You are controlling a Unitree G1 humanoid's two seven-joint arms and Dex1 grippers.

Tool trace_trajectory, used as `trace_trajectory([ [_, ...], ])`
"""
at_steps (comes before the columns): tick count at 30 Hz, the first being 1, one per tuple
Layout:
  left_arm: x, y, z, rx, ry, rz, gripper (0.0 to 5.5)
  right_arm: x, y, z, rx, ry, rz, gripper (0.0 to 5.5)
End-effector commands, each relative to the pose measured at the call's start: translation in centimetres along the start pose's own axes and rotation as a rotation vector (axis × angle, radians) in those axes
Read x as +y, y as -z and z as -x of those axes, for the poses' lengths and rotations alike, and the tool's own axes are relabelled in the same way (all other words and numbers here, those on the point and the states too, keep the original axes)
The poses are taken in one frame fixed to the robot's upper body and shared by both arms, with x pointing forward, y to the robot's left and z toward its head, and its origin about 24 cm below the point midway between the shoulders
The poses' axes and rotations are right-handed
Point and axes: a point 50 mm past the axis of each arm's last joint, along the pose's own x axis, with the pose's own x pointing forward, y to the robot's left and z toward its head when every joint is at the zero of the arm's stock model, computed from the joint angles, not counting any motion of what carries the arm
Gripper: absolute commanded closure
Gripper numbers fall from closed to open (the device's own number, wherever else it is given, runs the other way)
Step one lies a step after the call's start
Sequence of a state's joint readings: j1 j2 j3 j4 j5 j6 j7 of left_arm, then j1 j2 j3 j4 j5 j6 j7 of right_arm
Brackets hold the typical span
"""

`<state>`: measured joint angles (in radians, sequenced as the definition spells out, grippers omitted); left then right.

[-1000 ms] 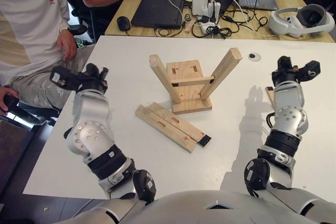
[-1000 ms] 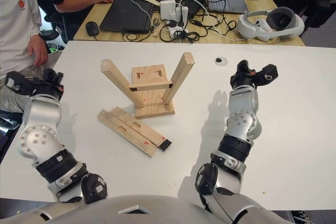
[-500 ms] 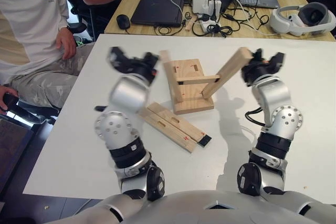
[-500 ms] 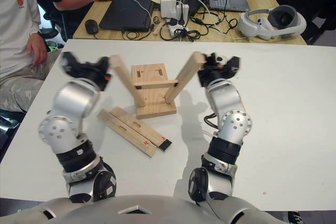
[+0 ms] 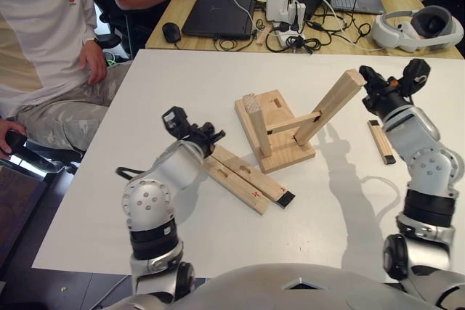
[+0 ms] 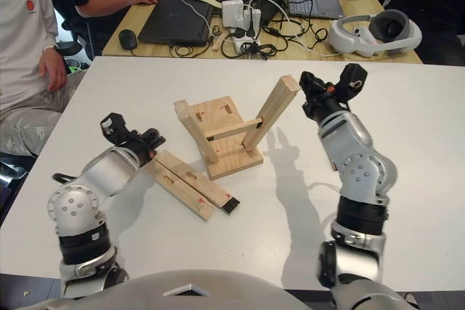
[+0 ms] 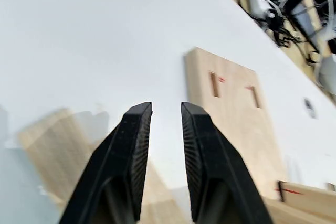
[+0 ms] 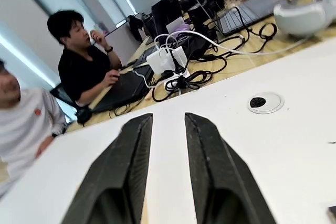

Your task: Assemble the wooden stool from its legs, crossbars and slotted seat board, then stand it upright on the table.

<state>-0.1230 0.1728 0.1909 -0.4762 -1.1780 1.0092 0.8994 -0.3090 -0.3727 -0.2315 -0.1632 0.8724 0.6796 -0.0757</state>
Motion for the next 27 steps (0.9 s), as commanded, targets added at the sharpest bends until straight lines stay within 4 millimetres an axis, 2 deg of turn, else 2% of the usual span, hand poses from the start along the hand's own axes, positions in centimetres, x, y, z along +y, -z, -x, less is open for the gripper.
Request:
trace_trajectory([
  [1,1.6,0.2,1.8,-0.042,-0.045,-0.366,4.47,-4.5,0.9,2.0,0.135,-0.053,0.419,4.33],
  [3,2.1,0.0,2.9,-0.07,-0.058,-0.541,4.47,-5.5,1.5,3.3,0.196,-0.113,0.543,4.33],
  [5,1.7,-0.3,3.4,-0.107,-0.046,-0.599,4.47,-5.7,2.3,3.9,0.217,-0.149,0.607,4.33],
  [7,0.7,-0.7,3.4,-0.153,-0.022,-0.599,4.47,-5.1,3.1,3.8,0.207,-0.165,0.619,4.33],
  [9,-1.3,-0.9,3.1,-0.194,0.028,-0.535,4.47,-3.2,4.0,3.2,0.177,-0.194,0.586,4.33],
  [10,-2.5,-0.8,2.9,-0.201,0.06,-0.509,4.47,-2.2,4.6,2.7,0.167,-0.208,0.572,4.33],
  [12,-7.1,0.0,2.5,-0.184,0.211,-0.47,4.47,2.6,5.7,2.1,0.126,-0.381,0.476,4.33],
  [14,-12.7,1.5,4.1,-0.129,0.481,-0.474,4.47,8.3,5.4,3.6,0.091,-0.695,0.297,4.33],
  [15,-14.4,2.4,5.1,-0.097,0.581,-0.495,4.47,10.0,5.0,4.6,0.1,-0.831,0.249,4.33],
  [16,-15.2,3.0,5.8,-0.073,0.636,-0.507,4.47,10.8,4.7,5.3,0.111,-0.908,0.235,4.33],
  [19,-14.6,3.8,5.5,-0.033,0.602,-0.521,4.47,10.2,4.1,5.2,0.134,-0.903,0.263,4.33],
  [27,-10.6,2.1,3.6,-0.044,0.417,-0.517,4.47,8.0,3.1,5.0,0.143,-0.809,0.352,4.33],
])
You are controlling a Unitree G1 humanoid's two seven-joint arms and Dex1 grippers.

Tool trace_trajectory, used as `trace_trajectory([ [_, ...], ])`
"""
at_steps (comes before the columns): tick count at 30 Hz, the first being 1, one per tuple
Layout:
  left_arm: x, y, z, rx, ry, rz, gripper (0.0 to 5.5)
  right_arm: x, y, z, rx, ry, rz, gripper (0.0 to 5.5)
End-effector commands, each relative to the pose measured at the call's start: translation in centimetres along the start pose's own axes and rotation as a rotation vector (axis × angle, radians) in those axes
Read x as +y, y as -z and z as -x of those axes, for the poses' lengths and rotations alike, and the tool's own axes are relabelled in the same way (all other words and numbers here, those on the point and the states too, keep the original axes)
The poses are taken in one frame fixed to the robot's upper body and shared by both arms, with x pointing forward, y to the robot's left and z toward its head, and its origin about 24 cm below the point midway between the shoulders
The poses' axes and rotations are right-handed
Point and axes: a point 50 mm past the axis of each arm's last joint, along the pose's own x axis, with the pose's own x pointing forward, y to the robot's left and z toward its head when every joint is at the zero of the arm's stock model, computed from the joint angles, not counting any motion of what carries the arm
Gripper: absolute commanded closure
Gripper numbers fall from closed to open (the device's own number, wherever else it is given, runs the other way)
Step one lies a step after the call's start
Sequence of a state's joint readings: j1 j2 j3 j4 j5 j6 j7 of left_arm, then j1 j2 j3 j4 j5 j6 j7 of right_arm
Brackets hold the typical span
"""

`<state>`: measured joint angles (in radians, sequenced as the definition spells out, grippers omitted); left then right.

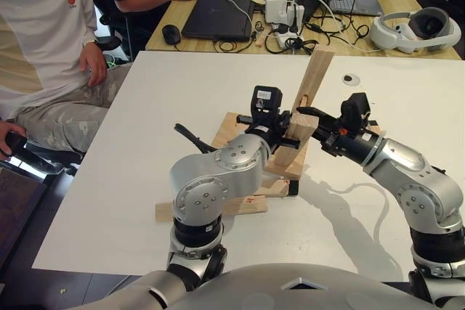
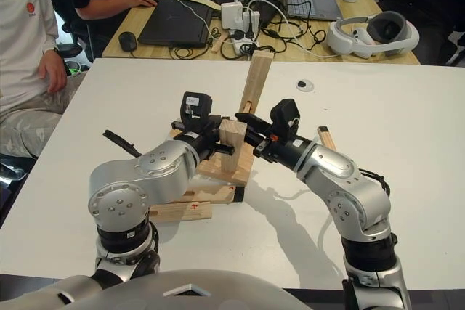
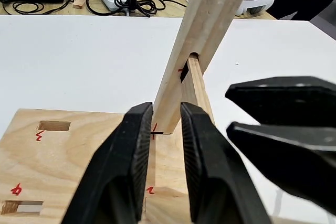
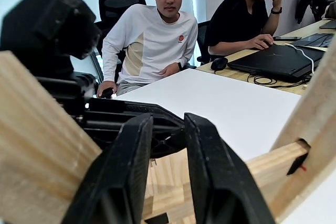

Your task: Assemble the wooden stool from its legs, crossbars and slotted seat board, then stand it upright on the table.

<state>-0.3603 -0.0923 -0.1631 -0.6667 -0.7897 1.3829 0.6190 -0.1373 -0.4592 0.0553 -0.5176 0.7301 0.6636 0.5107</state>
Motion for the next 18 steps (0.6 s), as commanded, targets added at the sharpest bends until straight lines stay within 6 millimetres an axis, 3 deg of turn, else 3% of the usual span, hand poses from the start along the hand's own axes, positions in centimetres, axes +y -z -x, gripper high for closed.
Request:
trace_trajectory([
  [1,2.3,0.6,0.0,0.036,-0.095,-0.015,4.47,-0.6,-1.2,0.6,-0.008,0.003,0.065,4.33],
  [3,3.3,0.7,0.3,0.037,-0.128,-0.028,4.47,-2.1,-2.2,1.3,-0.015,0.065,0.107,4.33],
  [9,8.7,0.7,1.7,0.011,-0.304,-0.023,4.47,-6.2,-7.4,6.1,-0.01,0.128,0.151,4.33],
  [11,9.7,0.3,1.6,-0.016,-0.35,-0.002,4.49,-4.9,-8.1,7.2,-0.004,-0.035,0.046,3.95],
  [13,10.4,0.0,1.5,-0.042,-0.383,0.013,4.49,-2.3,-7.8,7.7,0.039,-0.231,-0.047,3.65],
  [16,11.3,-0.3,1.5,-0.065,-0.416,0.031,4.49,0.8,-7.1,7.9,0.079,-0.408,-0.157,3.07],
  [18,11.7,-0.3,1.5,-0.072,-0.427,0.037,4.49,2.6,-6.6,7.9,0.103,-0.502,-0.206,3.02],
])
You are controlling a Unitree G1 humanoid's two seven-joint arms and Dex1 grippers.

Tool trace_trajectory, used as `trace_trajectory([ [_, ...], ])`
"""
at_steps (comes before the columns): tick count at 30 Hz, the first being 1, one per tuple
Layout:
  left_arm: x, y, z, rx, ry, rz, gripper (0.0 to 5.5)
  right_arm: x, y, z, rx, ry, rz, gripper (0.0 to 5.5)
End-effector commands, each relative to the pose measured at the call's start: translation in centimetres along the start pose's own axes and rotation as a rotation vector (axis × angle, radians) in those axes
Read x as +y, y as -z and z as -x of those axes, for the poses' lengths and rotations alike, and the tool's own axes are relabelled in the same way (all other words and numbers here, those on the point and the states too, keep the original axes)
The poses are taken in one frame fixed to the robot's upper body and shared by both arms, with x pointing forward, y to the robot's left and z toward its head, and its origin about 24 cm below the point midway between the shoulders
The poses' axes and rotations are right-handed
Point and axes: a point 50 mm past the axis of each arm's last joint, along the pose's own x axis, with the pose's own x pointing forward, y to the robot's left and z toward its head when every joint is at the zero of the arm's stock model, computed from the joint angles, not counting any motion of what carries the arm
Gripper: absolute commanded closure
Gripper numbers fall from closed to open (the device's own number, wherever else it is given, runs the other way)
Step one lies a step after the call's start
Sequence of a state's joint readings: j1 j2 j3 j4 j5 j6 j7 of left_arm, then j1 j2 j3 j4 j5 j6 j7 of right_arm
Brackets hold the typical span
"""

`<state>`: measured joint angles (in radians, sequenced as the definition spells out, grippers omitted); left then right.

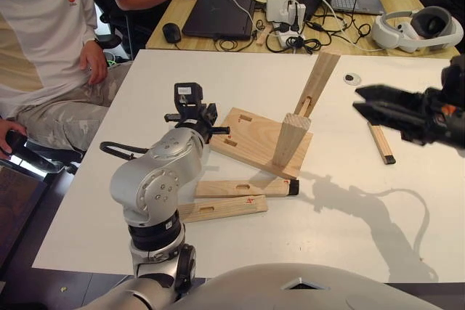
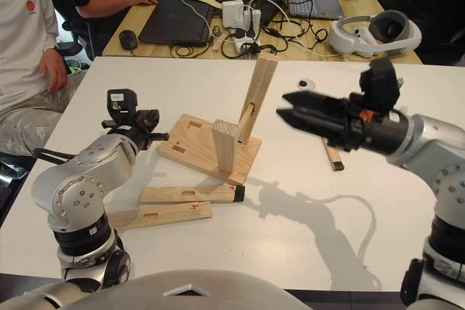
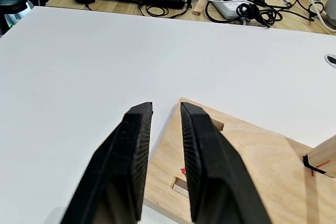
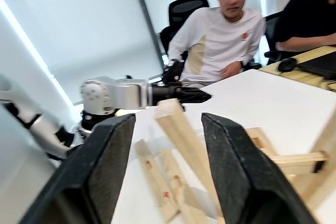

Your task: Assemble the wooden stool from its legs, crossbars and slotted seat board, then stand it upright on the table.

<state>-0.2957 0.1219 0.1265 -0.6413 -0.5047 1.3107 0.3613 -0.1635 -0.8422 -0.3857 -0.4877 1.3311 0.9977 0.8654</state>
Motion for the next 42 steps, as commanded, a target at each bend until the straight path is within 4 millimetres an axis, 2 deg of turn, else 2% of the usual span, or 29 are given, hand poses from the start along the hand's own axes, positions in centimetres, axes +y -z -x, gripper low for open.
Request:
trace_trajectory([
  [1,0.9,-0.3,-0.5,-0.018,-0.033,0.013,4.49,3.1,1.2,-1.3,0.063,-0.175,-0.086,3.02],
  [4,1.0,-0.3,-0.7,-0.03,-0.045,0.031,4.49,3.7,2.9,-2.9,0.082,-0.215,-0.126,3.02],
  [5,1.1,-0.4,-0.8,-0.037,-0.052,0.042,4.49,3.5,4.0,-3.8,0.104,-0.199,-0.132,3.02],
  [10,1.4,-1.1,-1.6,-0.058,-0.064,0.059,4.49,0.6,9.5,-8.8,0.263,-0.032,-0.029,3.02],
  [13,1.6,-1.4,-1.8,-0.064,-0.067,0.056,4.49,-0.7,11.7,-10.9,0.341,0.036,0.072,3.02],
  [14,1.7,-1.4,-1.8,-0.064,-0.067,0.055,4.49,-1.7,12.2,-10.8,0.389,0.102,0.141,3.02],
  [16,1.6,-1.3,-1.7,-0.064,-0.069,0.057,4.49,-4.8,12.8,-9.5,0.497,0.313,0.29,3.02],
  [19,1.5,-0.9,-1.5,-0.062,-0.074,0.065,4.49,-9.7,11.5,-5.7,0.613,0.68,0.543,3.02],
  [21,1.3,-0.8,-1.5,-0.062,-0.071,0.068,4.49,-11.3,10.1,-3.9,0.622,0.838,0.668,3.02],
  [23,1.2,-0.8,-1.5,-0.061,-0.067,0.067,4.49,-11.6,9.2,-3.8,0.583,0.892,0.731,3.02],
  [26,1.1,-0.8,-1.4,-0.061,-0.062,0.062,4.49,-10.3,9.5,-6.1,0.493,0.786,0.724,3.02],
  [30,1.1,-0.6,-1.6,-0.056,-0.066,0.061,4.49,-5.4,11.7,-12.3,0.308,0.397,0.414,3.02],
  [32,1.0,-0.7,-1.8,-0.056,-0.062,0.06,4.49,-5.7,12.4,-15.2,0.319,0.346,0.371,3.02],
  [35,0.8,-0.9,-2.0,-0.059,-0.044,0.042,4.49,-8.5,13.0,-17.8,0.417,0.42,0.42,3.02],
  [37,0.9,-1.0,-2.0,-0.059,-0.044,0.027,4.49,-10.6,12.9,-18.3,0.489,0.484,0.515,3.02],
  [39,1.0,-0.9,-2.0,-0.059,-0.048,0.02,4.49,-12.0,13.5,-17.8,0.593,0.484,0.554,3.02],
  [42,1.2,-0.9,-1.8,-0.063,-0.061,0.023,4.49,-12.3,14.3,-15.1,0.779,0.303,0.544,3.02],
])
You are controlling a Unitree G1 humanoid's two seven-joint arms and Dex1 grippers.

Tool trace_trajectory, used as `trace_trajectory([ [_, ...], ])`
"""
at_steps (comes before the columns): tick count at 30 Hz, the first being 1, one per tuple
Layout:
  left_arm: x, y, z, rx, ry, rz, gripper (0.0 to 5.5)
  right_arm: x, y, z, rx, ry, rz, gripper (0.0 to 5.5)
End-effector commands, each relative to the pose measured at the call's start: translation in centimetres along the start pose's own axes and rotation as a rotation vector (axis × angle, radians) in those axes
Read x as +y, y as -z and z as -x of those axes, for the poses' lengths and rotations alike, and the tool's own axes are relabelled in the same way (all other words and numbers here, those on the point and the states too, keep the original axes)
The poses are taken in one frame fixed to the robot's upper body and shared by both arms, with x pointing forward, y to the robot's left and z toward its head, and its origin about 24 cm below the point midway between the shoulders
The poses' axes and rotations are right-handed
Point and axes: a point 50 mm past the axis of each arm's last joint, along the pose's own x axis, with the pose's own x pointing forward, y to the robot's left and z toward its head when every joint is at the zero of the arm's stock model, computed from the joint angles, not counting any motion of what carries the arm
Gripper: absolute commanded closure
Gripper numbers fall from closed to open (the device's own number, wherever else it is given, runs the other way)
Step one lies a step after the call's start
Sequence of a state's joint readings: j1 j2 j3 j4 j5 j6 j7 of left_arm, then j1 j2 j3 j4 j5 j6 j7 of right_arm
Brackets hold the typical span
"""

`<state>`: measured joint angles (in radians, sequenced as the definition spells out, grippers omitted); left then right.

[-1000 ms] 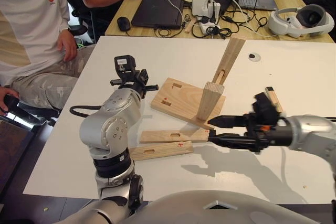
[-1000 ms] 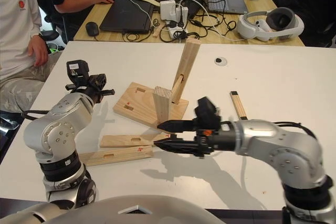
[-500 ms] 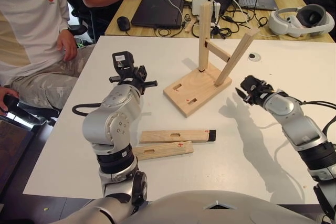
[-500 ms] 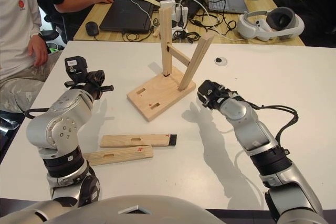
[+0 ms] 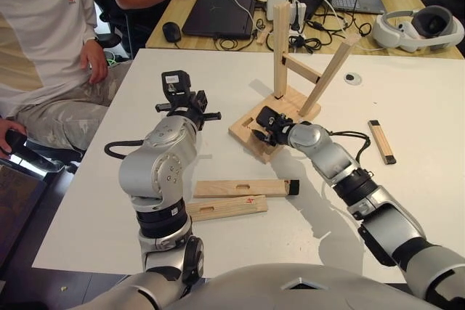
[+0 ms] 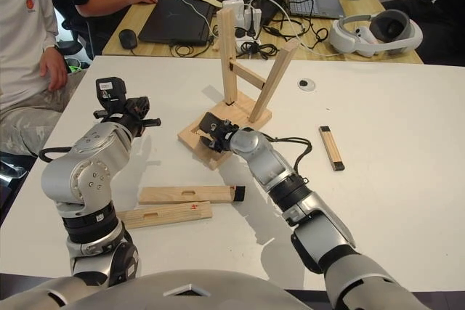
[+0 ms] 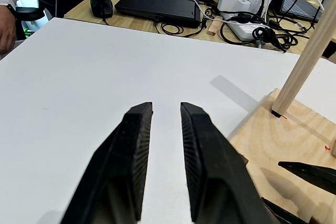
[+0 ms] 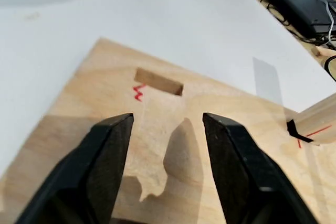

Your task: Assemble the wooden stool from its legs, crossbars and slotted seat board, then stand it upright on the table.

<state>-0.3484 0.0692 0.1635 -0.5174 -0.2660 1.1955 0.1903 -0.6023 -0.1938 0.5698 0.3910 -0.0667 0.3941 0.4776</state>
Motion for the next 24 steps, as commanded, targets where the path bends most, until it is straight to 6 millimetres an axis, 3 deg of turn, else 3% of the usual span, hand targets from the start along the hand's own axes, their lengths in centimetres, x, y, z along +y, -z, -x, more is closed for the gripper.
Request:
trace_trajectory([
  [1,0.3,-0.2,0.2,-0.01,-0.019,-0.006,4.49,-0.9,3.1,2.6,0.165,-0.244,0.133,3.02],
  [6,0.7,-0.3,0.5,-0.017,-0.036,-0.006,4.49,-3.6,5.5,8.7,0.282,-0.355,0.231,3.02],
  [10,0.8,-0.3,0.5,-0.014,-0.039,-0.011,4.49,-4.3,5.6,10.5,0.277,-0.332,0.228,3.02],
  [12,0.8,-0.3,0.5,-0.01,-0.032,-0.019,4.49,-4.5,4.8,10.4,0.207,-0.269,0.219,3.02],
  [15,1.2,-0.2,0.8,0.026,0.023,-0.072,4.49,-4.2,1.7,10.8,-0.019,-0.237,0.152,3.02],
  [19,2.6,1.0,2.2,0.169,0.211,-0.204,4.49,-3.5,0.2,12.3,-0.161,-0.229,0.063,3.02],
  [24,4.1,0.4,6.4,0.308,0.721,-0.284,4.49,-2.6,0.5,15.0,-0.281,-0.136,-0.155,3.02],
])
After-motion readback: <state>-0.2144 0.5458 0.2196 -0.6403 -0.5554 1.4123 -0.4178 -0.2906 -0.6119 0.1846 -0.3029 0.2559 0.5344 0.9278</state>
